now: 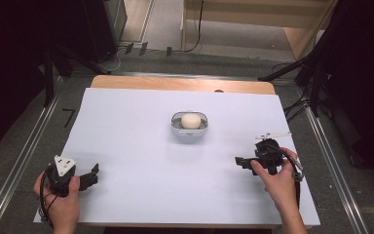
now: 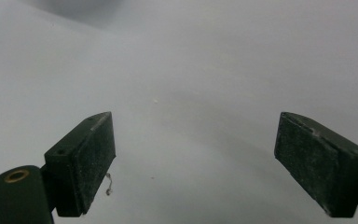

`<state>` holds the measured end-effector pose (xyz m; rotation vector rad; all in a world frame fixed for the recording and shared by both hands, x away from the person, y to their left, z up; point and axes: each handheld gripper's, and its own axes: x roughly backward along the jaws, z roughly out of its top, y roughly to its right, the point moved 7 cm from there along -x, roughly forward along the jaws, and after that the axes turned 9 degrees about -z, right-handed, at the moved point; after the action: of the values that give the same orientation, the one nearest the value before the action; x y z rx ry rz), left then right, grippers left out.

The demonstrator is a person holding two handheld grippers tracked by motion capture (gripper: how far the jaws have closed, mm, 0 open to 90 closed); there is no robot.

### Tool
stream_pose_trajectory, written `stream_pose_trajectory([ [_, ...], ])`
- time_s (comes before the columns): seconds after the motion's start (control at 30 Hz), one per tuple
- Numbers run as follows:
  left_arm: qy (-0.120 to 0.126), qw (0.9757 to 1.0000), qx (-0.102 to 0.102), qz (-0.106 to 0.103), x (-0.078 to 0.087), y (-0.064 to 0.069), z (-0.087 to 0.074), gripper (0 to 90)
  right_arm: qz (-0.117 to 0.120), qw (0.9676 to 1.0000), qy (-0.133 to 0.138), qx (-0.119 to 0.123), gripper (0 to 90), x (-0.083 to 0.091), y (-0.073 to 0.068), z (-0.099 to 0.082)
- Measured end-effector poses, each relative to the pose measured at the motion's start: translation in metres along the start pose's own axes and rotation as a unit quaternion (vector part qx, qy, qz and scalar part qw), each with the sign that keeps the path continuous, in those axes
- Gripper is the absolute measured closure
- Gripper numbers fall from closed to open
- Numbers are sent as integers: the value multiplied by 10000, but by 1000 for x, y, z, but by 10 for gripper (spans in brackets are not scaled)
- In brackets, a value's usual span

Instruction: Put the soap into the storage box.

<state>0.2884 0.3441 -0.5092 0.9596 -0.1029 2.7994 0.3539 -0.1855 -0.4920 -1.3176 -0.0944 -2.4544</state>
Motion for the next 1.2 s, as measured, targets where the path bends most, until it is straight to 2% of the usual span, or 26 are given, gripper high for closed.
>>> stream_pose_trajectory([
  [0.43, 16, 10000, -44, 28, -1, 1, 0, 73, -35, 9999, 96, -135, 128, 4, 23, -23],
  [0.7, 30, 9999, -100, 50, 0, 2, 0, 74, -95, 9994, 162, -300, 129, 10, 43, -42],
  [1.07, 24, 9999, -142, 83, 0, 3, 0, 74, -146, 9982, 335, -472, 129, 21, 70, -70],
  [1.2, 23, 9999, -132, 85, 0, 2, 0, 74, -143, 9974, 513, -476, 130, 27, 80, -77],
])
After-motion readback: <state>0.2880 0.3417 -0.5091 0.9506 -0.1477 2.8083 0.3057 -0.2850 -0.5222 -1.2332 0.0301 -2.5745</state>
